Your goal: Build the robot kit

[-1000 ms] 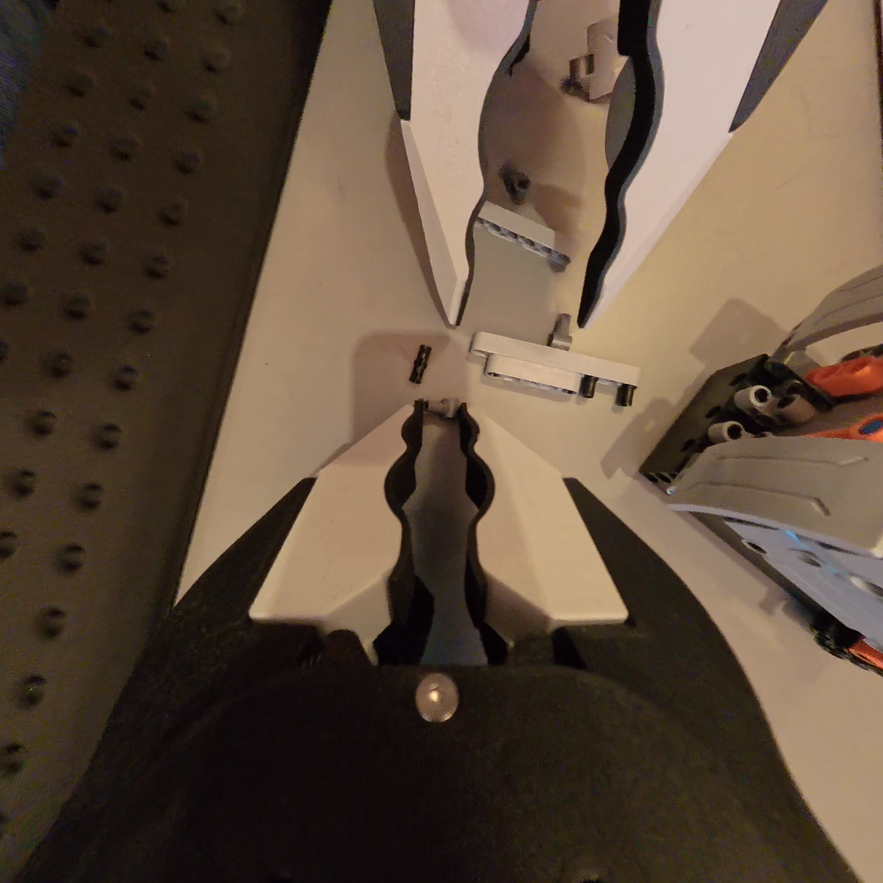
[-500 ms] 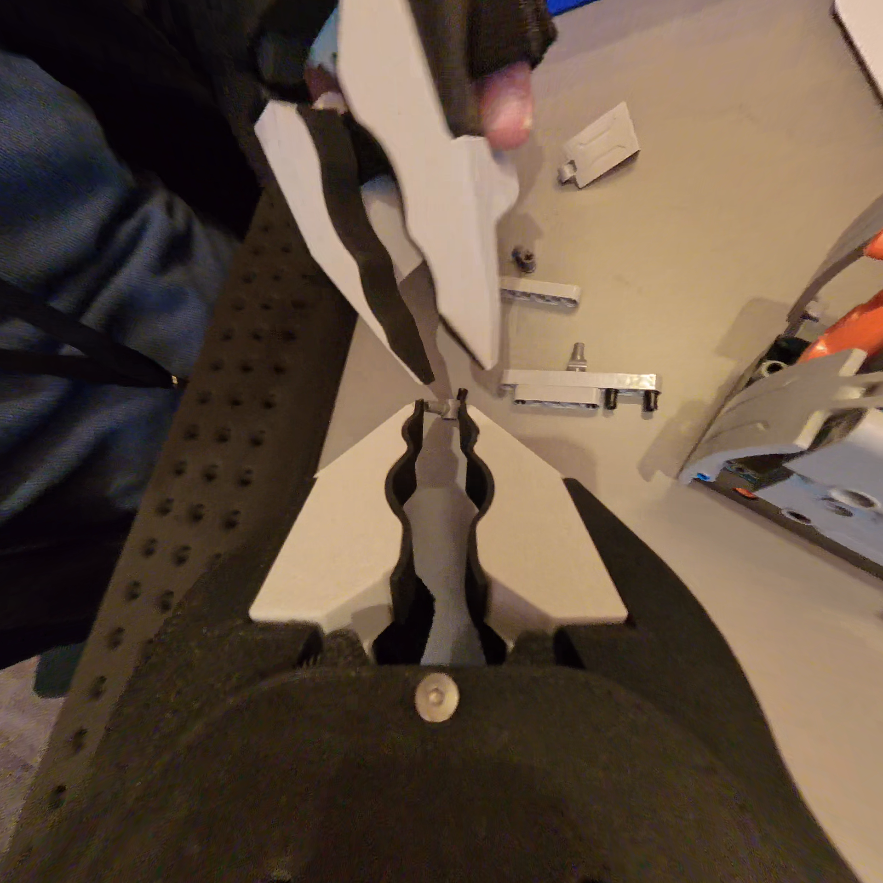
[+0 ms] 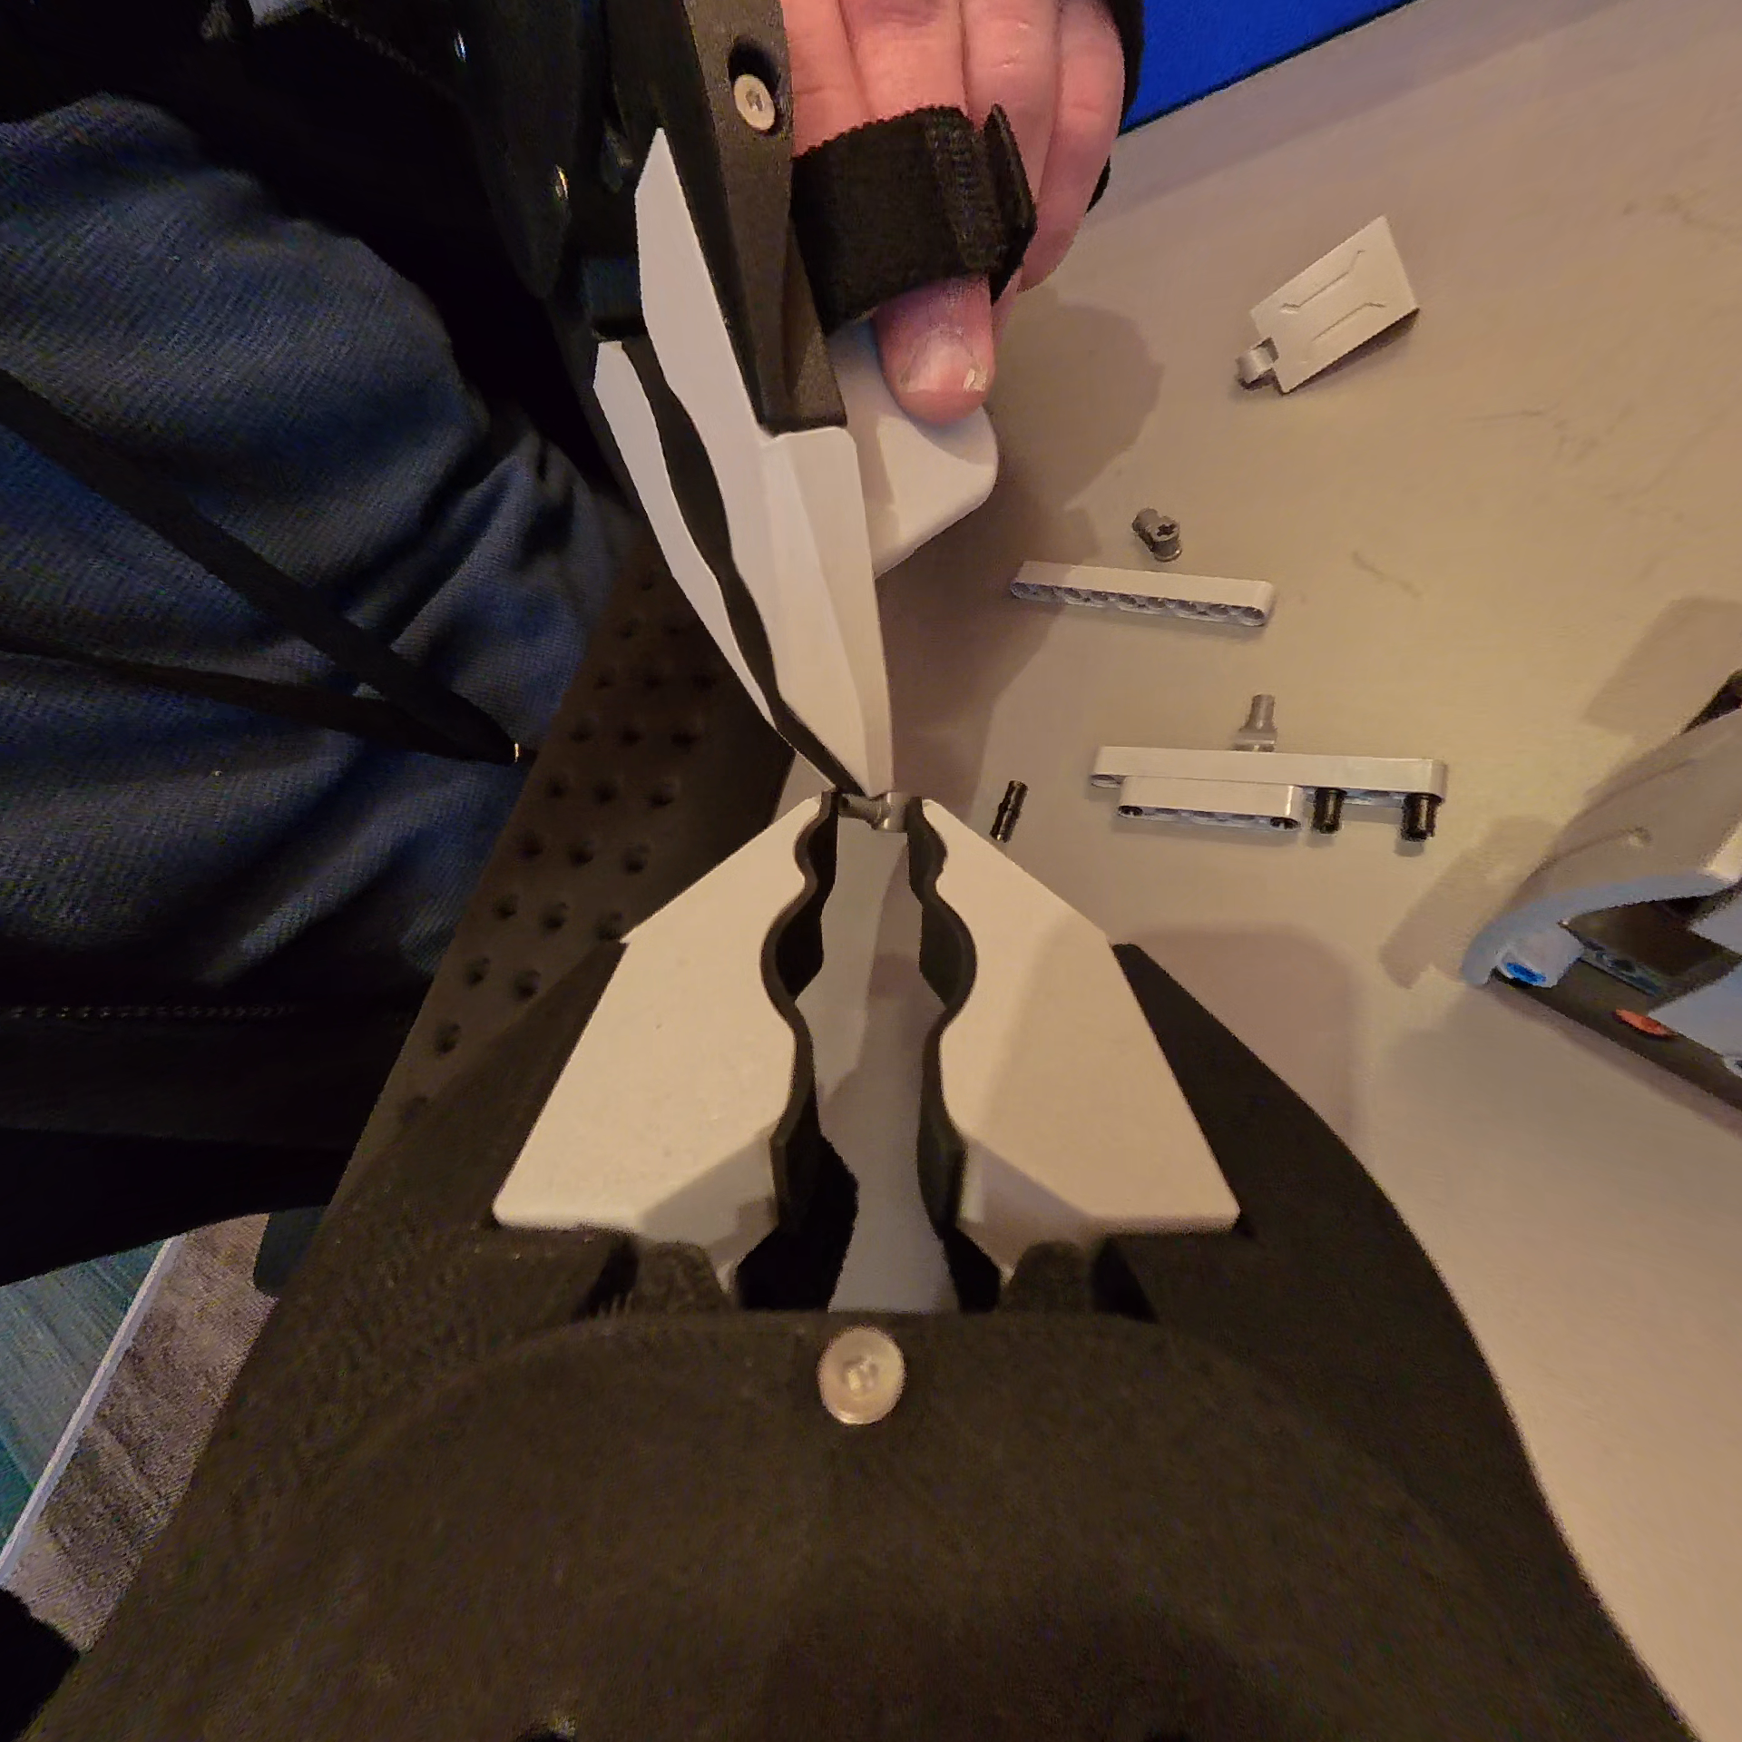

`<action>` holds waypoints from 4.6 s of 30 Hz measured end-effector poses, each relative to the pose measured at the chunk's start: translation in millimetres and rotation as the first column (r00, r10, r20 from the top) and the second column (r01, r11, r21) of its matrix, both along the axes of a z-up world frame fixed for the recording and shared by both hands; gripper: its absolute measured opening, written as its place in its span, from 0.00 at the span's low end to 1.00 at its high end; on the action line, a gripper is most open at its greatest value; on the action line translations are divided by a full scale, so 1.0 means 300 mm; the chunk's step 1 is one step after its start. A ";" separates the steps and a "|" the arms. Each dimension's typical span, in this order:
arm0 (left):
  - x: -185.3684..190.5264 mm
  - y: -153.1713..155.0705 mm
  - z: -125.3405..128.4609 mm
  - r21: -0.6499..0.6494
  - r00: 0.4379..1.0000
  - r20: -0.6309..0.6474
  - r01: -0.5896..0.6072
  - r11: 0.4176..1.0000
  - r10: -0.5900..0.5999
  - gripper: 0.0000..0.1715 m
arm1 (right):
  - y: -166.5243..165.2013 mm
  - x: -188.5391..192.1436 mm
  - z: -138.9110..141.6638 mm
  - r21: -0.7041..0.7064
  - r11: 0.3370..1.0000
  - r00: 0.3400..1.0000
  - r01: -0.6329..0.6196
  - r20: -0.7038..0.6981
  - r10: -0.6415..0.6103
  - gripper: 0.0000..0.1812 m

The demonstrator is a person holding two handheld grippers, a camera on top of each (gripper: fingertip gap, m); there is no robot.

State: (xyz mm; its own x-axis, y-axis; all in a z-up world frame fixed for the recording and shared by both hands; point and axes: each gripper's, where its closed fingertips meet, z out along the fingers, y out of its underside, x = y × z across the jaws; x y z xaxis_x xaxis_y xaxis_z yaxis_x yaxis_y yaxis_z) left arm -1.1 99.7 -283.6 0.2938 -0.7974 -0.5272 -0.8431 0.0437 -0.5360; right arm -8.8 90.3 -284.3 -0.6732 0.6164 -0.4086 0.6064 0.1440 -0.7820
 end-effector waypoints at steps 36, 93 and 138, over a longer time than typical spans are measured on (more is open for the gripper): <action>0.037 -0.022 0.075 0.017 0.991 0.126 0.034 0.999 -0.036 0.03 | -0.028 0.027 0.093 -0.261 0.964 0.998 -0.059 -0.012 0.057 0.06; -0.009 0.033 0.235 0.138 0.949 0.315 -0.077 0.987 0.030 0.01 | 0.043 0.013 0.251 -0.116 0.989 0.954 0.093 -0.272 -0.122 0.03; 0.012 0.007 0.158 0.223 0.997 0.083 -0.013 0.975 -0.006 0.06 | 0.022 0.027 0.169 -0.226 0.972 0.998 0.065 -0.008 -0.068 0.03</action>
